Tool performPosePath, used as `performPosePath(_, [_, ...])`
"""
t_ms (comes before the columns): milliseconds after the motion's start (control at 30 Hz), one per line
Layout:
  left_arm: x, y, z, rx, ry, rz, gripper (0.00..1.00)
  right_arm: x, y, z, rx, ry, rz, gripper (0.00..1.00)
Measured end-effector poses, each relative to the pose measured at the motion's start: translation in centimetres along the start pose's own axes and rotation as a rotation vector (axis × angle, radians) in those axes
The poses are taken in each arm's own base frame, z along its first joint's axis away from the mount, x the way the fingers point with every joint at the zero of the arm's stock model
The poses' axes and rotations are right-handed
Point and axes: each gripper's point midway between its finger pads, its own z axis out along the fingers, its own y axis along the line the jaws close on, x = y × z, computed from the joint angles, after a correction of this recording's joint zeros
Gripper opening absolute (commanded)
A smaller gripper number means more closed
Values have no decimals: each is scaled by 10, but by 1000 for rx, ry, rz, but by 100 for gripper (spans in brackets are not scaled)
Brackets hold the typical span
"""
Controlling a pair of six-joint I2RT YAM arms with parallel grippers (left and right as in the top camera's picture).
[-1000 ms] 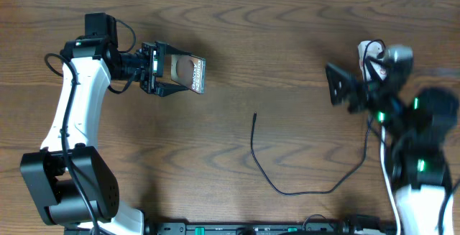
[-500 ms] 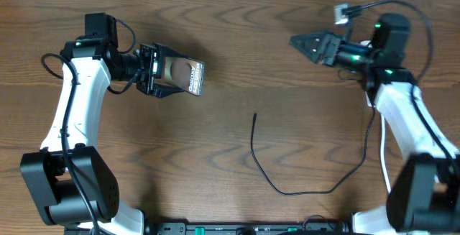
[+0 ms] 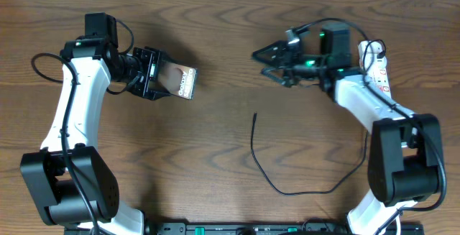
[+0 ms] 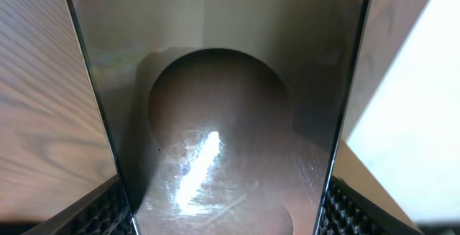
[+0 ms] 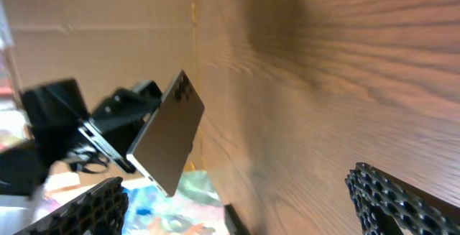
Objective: Plug charger to phone and switch on socket
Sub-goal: 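Raise the right gripper and swing it toward the held phone box, then close the right gripper on the box edge beside the left gripper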
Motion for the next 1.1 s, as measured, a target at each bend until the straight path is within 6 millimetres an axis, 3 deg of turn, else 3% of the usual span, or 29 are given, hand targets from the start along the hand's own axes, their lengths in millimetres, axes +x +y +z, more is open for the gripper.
performPosePath(300, [-20, 10, 0, -61, -128, -31, 7, 52, 12, 67, 74, 83, -120, 99])
performPosePath(533, [-12, 12, 9, -101, -160, -24, 7, 75, 27, 99, 81, 86, -226, 99])
performPosePath(1100, [-5, 12, 16, -119, -177, -83, 8, 74, 40, 108, 52, 56, -291, 99])
